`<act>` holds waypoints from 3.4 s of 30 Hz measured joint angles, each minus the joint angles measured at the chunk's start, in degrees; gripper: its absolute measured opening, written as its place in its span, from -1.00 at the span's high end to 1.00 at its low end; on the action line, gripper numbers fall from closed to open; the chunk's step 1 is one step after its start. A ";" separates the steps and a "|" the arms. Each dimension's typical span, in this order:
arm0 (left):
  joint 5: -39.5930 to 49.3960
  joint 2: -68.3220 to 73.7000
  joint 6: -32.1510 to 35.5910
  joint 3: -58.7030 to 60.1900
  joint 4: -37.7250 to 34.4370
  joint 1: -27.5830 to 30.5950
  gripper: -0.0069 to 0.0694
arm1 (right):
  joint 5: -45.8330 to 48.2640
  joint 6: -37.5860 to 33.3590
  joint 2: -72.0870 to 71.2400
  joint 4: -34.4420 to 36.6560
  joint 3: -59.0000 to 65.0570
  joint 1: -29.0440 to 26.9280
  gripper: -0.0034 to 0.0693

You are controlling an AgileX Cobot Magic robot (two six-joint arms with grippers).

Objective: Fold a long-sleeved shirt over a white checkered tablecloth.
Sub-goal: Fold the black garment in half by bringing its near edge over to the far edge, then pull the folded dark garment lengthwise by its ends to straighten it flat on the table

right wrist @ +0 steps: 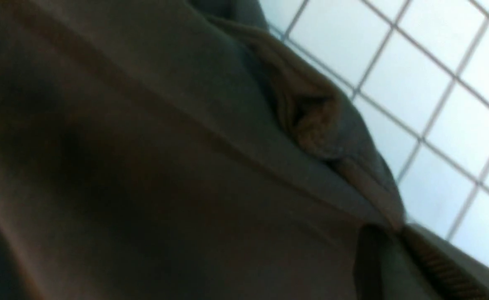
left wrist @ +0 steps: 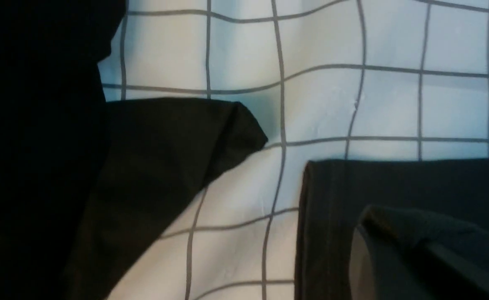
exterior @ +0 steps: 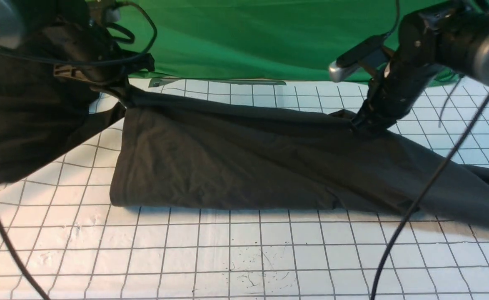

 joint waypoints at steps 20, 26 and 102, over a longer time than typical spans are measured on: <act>0.17 4.02 0.11 -2.82 0.87 0.40 0.78 | 17.60 3.03 -8.44 5.52 4.68 -17.44 -0.02; 0.47 4.02 0.33 -2.82 0.94 0.43 0.75 | 15.00 -2.05 -6.58 14.26 8.52 -25.43 -0.01; 5.82 -7.44 13.48 27.90 -11.01 -10.74 0.83 | 10.53 7.32 -9.74 7.59 17.62 -32.96 -0.71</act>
